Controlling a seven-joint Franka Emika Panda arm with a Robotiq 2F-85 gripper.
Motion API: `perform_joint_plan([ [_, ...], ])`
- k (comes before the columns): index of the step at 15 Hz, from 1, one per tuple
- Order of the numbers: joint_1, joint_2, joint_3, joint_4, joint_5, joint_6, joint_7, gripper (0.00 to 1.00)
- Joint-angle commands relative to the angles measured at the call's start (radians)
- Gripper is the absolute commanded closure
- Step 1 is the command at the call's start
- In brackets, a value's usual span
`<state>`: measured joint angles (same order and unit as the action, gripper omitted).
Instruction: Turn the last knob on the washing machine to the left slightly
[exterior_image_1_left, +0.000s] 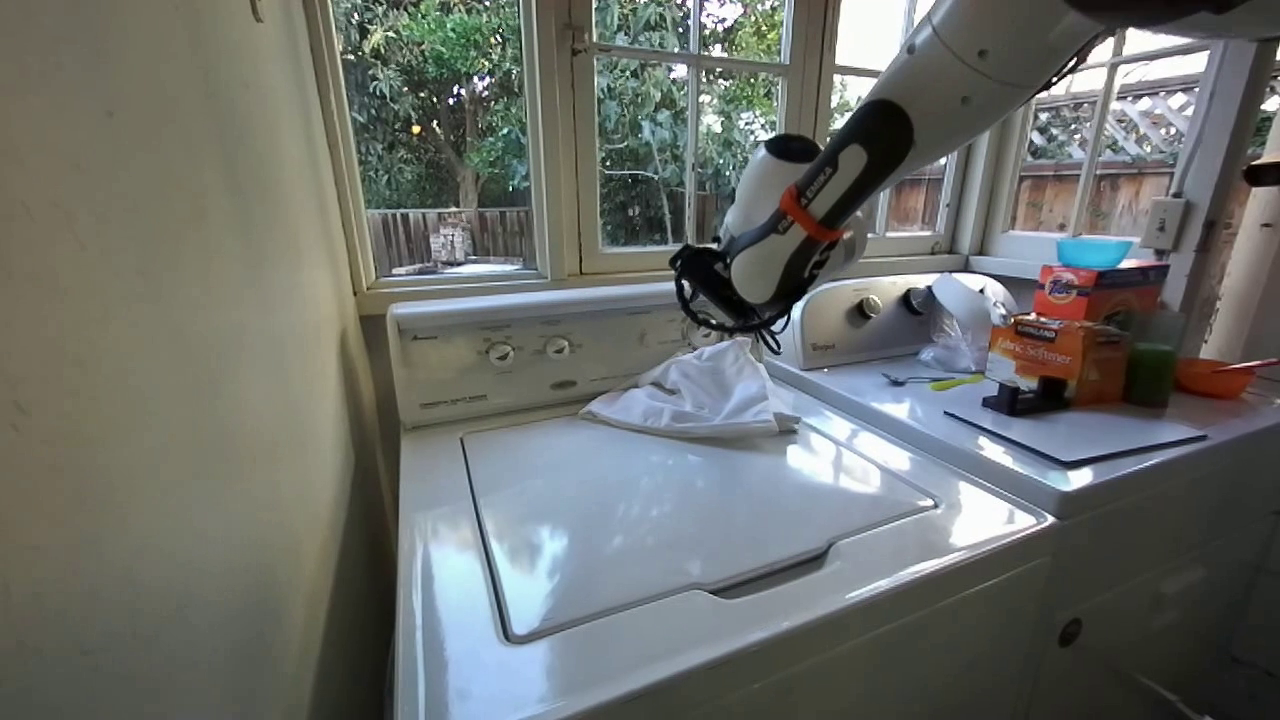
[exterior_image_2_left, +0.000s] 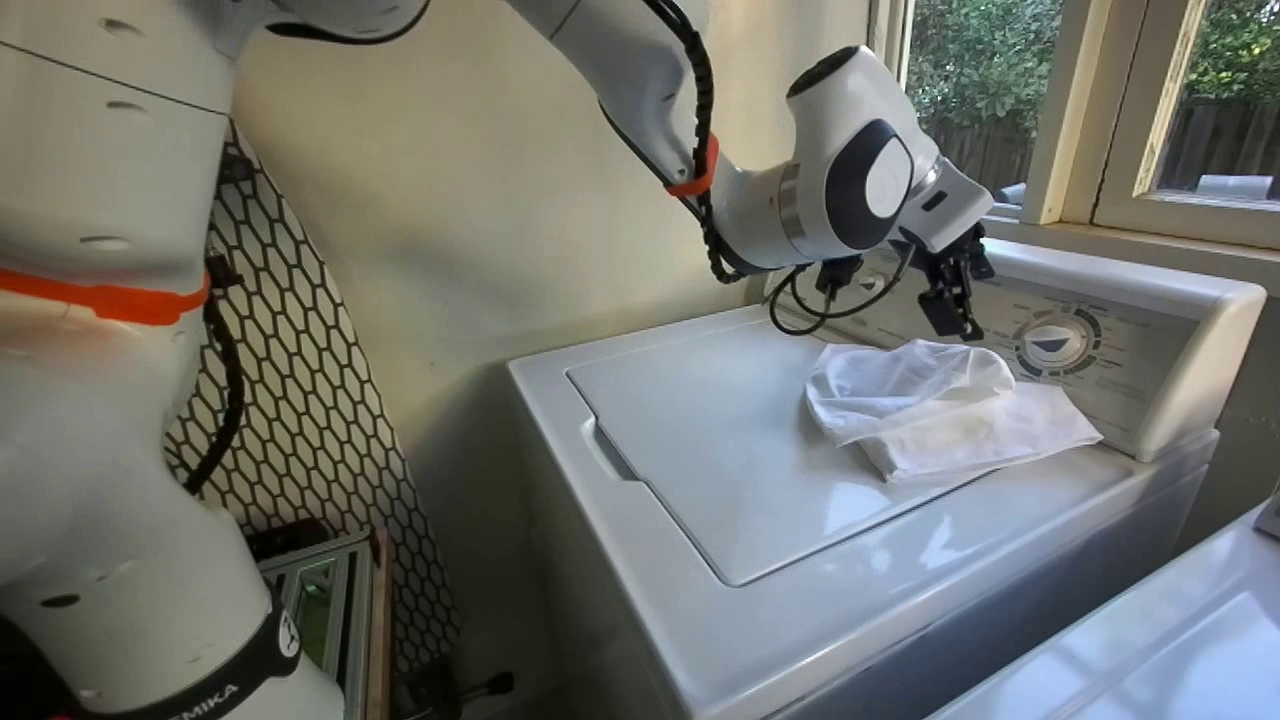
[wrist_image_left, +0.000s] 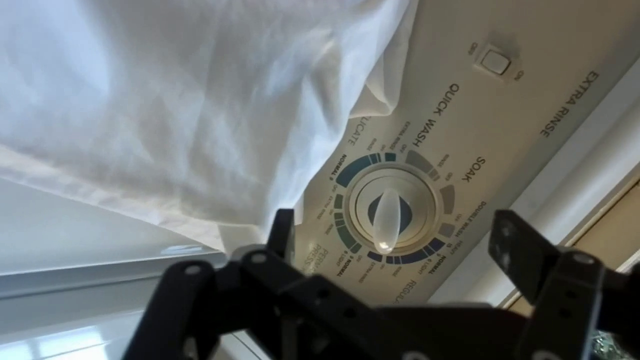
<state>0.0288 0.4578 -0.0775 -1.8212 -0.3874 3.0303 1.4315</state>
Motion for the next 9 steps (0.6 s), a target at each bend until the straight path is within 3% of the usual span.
perform_joint_plan([
  [1,-0.013,0.139,-0.002,0.132,0.030,0.095,0.026,0.00],
  [2,-0.009,0.064,-0.002,0.050,0.010,0.057,0.003,0.00],
  [9,-0.013,0.110,-0.007,0.103,0.015,0.076,0.006,0.00],
])
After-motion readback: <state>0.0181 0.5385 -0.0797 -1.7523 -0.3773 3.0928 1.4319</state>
